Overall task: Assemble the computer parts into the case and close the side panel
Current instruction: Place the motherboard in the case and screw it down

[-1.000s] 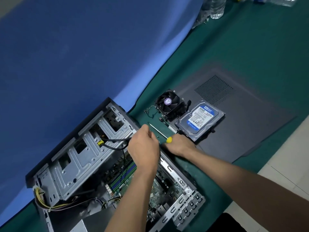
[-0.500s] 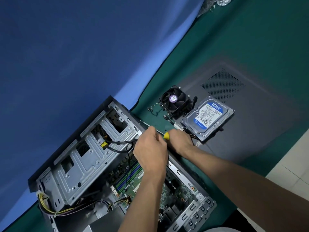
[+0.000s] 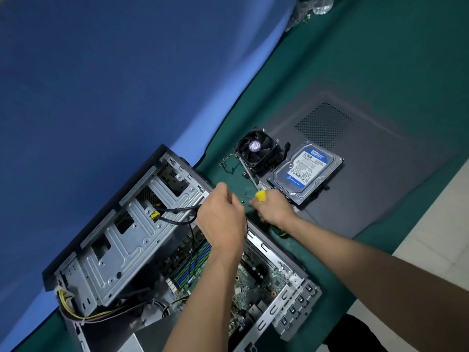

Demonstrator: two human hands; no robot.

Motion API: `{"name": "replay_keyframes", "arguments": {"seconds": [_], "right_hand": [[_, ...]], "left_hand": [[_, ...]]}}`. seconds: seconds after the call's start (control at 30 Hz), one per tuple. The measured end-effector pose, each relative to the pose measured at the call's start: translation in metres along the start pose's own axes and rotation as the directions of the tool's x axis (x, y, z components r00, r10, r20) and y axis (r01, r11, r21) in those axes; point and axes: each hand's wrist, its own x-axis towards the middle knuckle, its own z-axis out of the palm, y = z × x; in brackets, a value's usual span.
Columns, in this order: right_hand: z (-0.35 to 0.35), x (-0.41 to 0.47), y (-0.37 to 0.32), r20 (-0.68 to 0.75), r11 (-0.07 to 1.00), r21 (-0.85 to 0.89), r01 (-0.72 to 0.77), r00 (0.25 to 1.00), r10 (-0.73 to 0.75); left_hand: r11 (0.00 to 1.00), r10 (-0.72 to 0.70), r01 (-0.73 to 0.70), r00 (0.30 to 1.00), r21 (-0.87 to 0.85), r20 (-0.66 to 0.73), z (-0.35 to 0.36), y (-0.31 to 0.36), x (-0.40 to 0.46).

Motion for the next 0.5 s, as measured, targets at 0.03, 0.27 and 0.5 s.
{"name": "replay_keyframes", "arguments": {"seconds": [0.03, 0.27, 0.5], "right_hand": [[-0.006, -0.005, -0.005, 0.012, 0.992, 0.124, -0.012, 1.000, 0.010], [-0.045, -0.042, -0.067, 0.194, 0.743, 0.666, -0.067, 0.977, -0.085], [-0.046, -0.064, -0.114, 0.407, 0.589, 0.763, -0.265, 0.905, -0.120]], "left_hand": [[1.000, 0.002, -0.002, 1.000, 0.009, 0.005, -0.001, 0.002, 0.000], [1.000, -0.003, 0.008, 0.978, -0.020, 0.211, -0.029, 0.010, 0.008], [0.948, 0.098, -0.072, 0.993, -0.310, 0.068, -0.079, 0.021, 0.019]]}}
